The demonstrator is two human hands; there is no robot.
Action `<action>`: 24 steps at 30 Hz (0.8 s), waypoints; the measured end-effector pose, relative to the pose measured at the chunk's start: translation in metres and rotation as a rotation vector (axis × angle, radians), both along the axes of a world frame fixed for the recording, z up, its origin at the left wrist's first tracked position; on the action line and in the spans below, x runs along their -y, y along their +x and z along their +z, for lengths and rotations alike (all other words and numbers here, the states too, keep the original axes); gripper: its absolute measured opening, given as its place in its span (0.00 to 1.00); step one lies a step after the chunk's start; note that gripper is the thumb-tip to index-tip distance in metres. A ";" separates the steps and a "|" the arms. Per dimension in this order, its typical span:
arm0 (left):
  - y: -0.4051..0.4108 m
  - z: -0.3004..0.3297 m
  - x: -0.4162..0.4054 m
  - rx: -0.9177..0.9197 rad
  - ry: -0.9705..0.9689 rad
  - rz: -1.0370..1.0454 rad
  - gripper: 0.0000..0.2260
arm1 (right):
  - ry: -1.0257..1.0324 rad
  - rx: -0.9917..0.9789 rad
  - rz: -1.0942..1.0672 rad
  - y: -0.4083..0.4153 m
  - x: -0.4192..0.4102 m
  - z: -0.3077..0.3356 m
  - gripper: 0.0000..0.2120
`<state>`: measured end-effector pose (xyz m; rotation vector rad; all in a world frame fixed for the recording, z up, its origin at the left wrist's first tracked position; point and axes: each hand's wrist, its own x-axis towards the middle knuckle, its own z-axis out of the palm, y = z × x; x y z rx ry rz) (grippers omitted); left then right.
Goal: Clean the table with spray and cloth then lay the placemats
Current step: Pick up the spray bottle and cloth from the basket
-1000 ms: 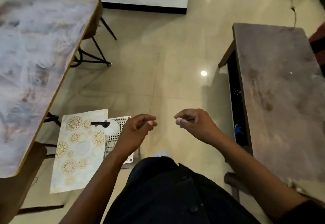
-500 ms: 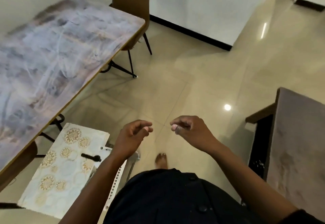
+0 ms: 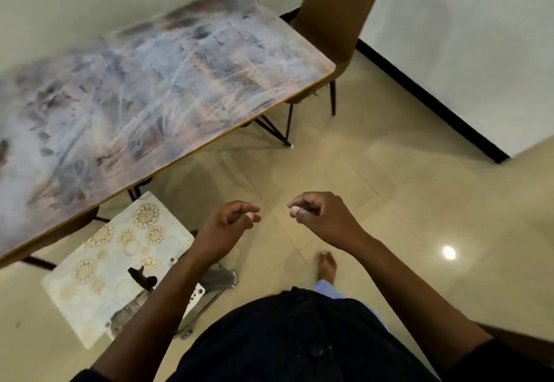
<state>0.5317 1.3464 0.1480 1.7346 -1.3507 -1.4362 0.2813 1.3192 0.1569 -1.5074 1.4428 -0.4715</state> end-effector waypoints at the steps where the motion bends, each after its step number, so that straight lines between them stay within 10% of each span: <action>1: -0.004 0.001 0.004 0.004 -0.008 0.046 0.10 | -0.002 -0.004 0.047 -0.003 0.015 0.001 0.07; 24: 0.060 -0.033 -0.010 -0.017 0.051 1.274 0.10 | -0.083 -0.105 1.205 0.236 0.210 0.001 0.05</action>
